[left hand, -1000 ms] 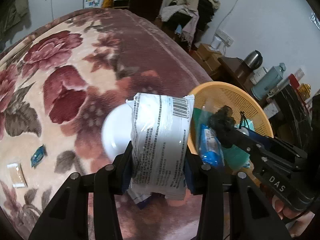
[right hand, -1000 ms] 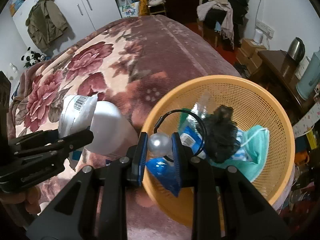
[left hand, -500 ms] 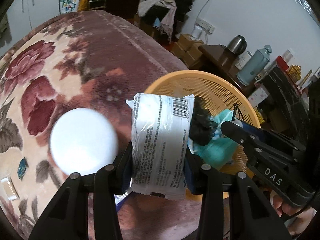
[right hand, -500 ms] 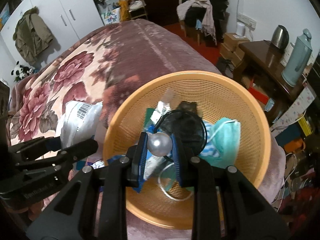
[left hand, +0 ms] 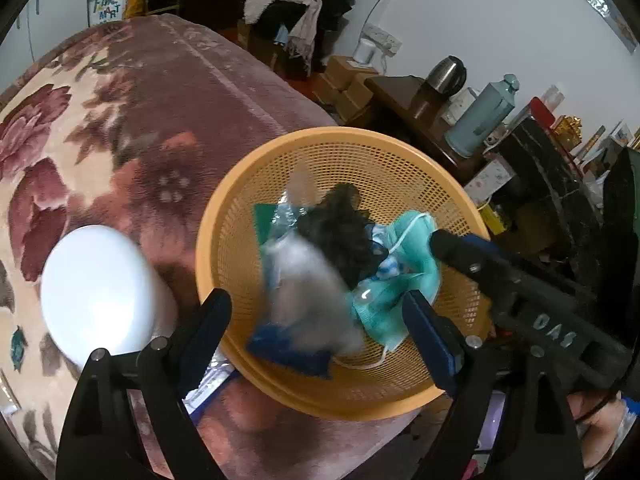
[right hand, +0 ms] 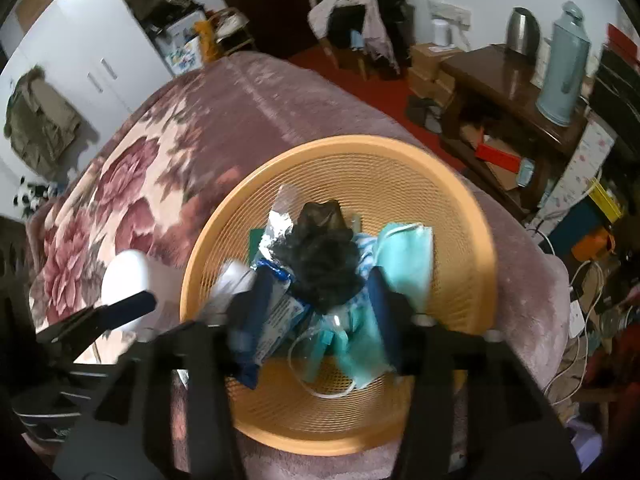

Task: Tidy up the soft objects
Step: 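Lower the tissue pack and hair tie into the orange basket and open both tools, then move both tools away from the basket toward the cotton swab pack and candy packet, then position the left tool over the cotton swab pack and the right tool over the blue candy packet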

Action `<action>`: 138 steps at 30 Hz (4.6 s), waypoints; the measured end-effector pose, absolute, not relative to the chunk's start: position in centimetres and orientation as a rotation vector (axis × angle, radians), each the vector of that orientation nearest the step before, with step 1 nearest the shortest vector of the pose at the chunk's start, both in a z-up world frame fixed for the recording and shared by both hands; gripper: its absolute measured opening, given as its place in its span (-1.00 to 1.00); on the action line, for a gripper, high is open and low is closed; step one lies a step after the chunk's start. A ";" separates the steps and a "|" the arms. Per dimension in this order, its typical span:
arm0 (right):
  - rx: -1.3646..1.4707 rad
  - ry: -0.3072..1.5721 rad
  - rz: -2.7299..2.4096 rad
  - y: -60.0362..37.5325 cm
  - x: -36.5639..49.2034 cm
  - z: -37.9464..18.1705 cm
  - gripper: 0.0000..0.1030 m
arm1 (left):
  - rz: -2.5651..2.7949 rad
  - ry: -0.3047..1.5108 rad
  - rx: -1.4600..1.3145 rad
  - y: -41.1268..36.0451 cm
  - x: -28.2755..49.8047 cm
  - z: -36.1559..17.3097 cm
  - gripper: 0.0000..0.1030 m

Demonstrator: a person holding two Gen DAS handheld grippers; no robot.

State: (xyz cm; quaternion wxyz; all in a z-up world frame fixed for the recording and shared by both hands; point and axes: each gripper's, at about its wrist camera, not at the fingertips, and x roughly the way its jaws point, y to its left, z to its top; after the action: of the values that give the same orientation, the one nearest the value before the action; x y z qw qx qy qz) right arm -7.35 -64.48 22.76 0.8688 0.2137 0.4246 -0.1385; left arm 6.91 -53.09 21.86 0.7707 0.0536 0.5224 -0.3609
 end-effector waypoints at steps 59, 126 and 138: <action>0.329 0.987 -0.297 -57.8 -4.2 22.7 0.99 | -0.636 1.082 0.037 -42.7 10.5 22.5 0.96; 0.043 1.042 -0.079 -38.0 4.2 22.8 0.99 | -0.399 1.096 -0.247 -21.0 15.2 19.3 0.97; 0.001 1.058 -0.022 -34.4 5.8 22.0 0.99 | -0.345 1.103 -0.290 -17.1 15.8 18.2 0.98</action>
State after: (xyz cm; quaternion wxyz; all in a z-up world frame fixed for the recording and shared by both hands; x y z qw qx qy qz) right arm 5.81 -34.36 22.00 0.8633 0.0005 0.5046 -0.0103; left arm 15.80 -17.09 18.19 0.8276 -0.1365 0.5196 -0.1627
